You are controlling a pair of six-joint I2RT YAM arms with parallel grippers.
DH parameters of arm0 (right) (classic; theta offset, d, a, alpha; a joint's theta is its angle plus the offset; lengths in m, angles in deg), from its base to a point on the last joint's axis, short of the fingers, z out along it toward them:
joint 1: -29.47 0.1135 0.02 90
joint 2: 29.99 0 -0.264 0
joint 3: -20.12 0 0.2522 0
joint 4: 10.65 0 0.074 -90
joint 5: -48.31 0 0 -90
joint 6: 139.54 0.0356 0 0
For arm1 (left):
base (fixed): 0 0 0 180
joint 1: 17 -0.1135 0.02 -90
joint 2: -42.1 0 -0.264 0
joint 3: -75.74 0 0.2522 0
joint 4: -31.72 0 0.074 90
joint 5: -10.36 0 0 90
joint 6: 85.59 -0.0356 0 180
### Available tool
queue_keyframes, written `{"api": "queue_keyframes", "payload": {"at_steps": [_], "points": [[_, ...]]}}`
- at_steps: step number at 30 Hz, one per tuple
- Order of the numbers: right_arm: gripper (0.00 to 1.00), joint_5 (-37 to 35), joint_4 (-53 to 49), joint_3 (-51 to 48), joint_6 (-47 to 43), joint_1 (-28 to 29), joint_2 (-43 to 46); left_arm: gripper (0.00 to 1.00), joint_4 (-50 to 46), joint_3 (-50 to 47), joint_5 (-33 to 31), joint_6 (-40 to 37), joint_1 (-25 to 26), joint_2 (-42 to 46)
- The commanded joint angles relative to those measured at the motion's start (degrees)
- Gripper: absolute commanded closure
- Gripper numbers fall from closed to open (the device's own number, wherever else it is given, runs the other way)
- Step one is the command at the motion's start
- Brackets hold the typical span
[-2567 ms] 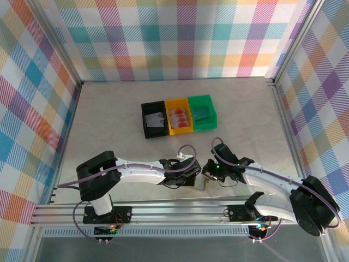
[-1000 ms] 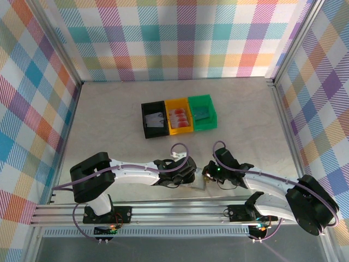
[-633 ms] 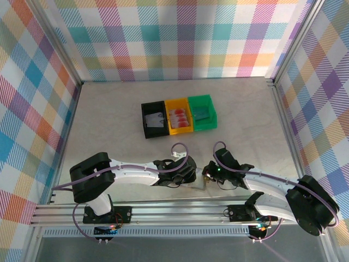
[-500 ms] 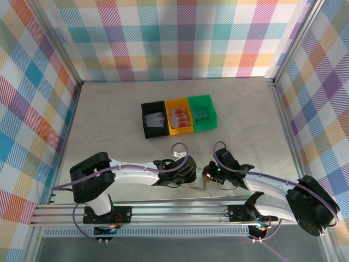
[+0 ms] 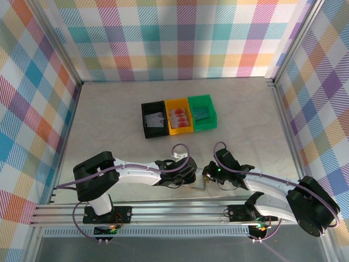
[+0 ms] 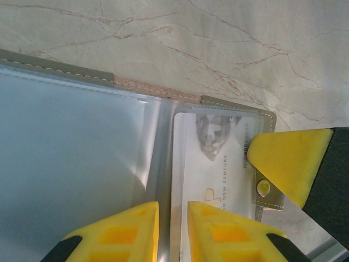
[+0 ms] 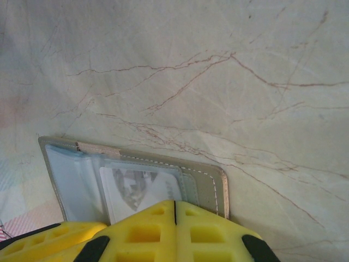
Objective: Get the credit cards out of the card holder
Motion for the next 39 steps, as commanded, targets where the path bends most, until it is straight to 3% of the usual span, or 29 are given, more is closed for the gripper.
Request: {"api": "queue_keyframes", "payload": {"at_steps": [1,17,27,39], "points": [[1.00,-0.4,-6.1,-2.4,0.5,0.4,-0.9,0.79,0.7,0.8,0.6,0.7,-0.5,-0.6],[1.00,-0.2,-5.2,-2.6,0.7,0.4,-1.4,0.85,2.9,0.0,2.0,1.7,-0.5,-1.2],[1.00,-0.2,-4.9,-2.9,0.9,0.3,-1.2,1.00,4.4,-1.8,0.6,2.6,-0.5,0.4],[1.00,-0.6,-5.6,-3.4,1.6,0.4,-0.9,1.00,4.7,-4.4,-3.0,3.3,-0.6,4.8]]}}
